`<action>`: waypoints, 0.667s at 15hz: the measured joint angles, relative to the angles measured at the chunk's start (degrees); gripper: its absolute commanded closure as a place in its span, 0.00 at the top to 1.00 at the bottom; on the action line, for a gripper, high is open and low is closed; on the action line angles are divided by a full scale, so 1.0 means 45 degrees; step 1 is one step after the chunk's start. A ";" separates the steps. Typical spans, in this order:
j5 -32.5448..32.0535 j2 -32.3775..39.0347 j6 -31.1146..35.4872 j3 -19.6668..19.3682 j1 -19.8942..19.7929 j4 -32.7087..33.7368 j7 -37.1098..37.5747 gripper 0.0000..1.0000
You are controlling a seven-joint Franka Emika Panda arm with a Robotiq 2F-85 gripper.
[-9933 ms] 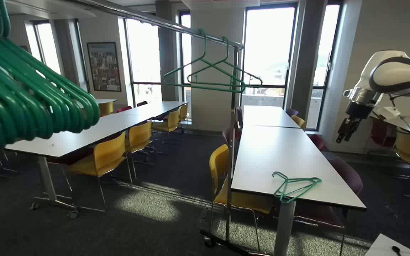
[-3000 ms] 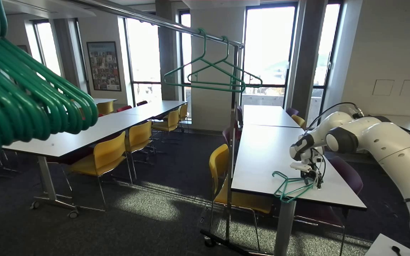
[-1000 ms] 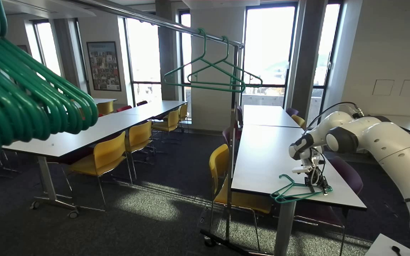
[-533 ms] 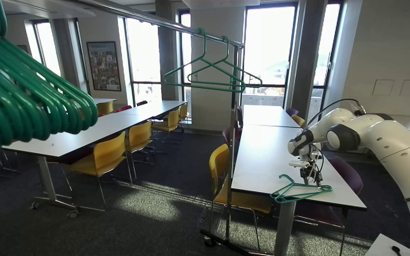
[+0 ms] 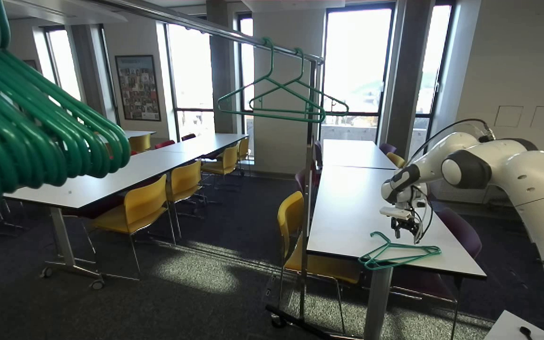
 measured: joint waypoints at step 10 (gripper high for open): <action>-0.0162 -0.2036 0.1583 0.0012 0.0563 -0.3169 -0.1495 1.00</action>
